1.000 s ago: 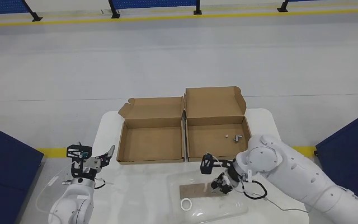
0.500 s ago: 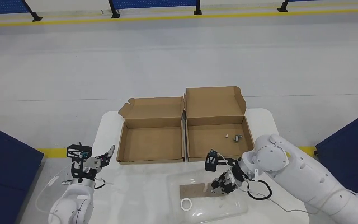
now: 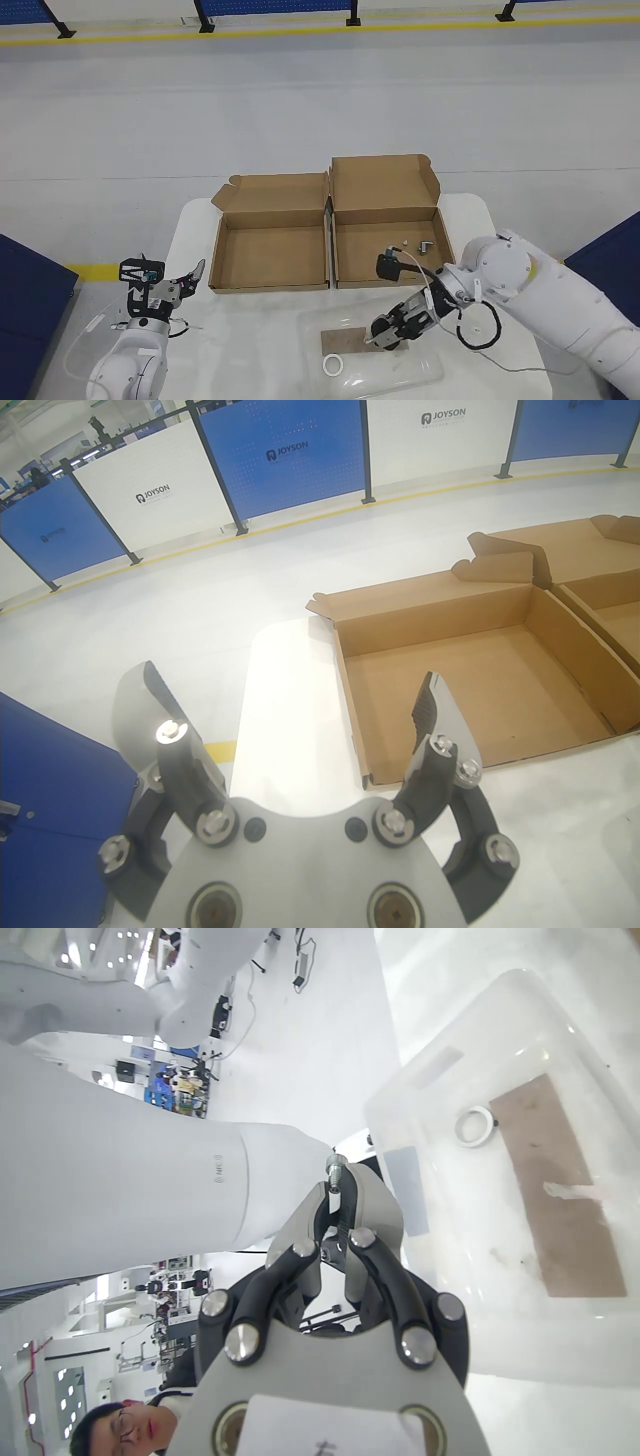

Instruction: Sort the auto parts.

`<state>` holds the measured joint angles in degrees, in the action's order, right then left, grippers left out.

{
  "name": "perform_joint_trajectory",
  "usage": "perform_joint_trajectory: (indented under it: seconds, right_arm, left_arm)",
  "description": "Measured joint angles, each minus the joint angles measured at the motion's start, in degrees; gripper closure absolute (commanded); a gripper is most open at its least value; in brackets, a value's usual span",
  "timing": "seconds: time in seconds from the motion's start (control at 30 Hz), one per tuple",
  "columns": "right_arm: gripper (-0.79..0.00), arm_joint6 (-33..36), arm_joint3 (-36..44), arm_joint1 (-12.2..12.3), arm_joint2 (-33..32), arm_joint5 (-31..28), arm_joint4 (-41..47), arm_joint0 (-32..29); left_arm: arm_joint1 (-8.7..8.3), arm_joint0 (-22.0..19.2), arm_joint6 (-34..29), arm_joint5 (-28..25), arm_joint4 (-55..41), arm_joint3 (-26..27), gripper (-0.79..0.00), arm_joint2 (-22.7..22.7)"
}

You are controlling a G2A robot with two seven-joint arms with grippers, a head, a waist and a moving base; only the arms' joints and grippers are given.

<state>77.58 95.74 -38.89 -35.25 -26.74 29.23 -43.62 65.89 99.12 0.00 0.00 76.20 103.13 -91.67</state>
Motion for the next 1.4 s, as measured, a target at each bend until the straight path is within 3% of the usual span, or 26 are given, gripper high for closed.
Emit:
perform_joint_trajectory:
  seconds: [0.37, 0.6, 0.8, 1.07, 1.4]
  right_arm:
    - [0.000, -0.3, 0.2, -0.1, 0.0, -0.1, 0.0, -0.3]
    - [0.000, 4.2, -1.3, -1.4, -1.1, 4.2, 19.7, 0.0]
    - [0.000, 10.4, -3.8, -4.3, -2.3, 10.5, 29.9, 2.2]
    - [0.000, 10.4, -6.5, -8.3, 1.4, 10.4, 34.8, 5.6]
    - [0.000, 10.4, -6.6, -8.4, 1.6, 10.4, 34.9, 5.7]
  left_arm:
    - [0.00, 0.0, 0.0, 0.0, 0.0, 0.0, -0.785, 0.0]
    - [0.00, 0.0, 0.0, 0.0, 0.0, 0.0, -0.785, 0.0]
    - [0.00, 0.0, 0.0, 0.0, 0.0, 0.0, -0.785, 0.0]
    - [0.00, 0.0, 0.0, 0.0, 0.0, 0.0, -0.785, 0.0]
    - [0.00, 0.0, 0.0, 0.0, 0.0, 0.0, -0.785, 0.0]
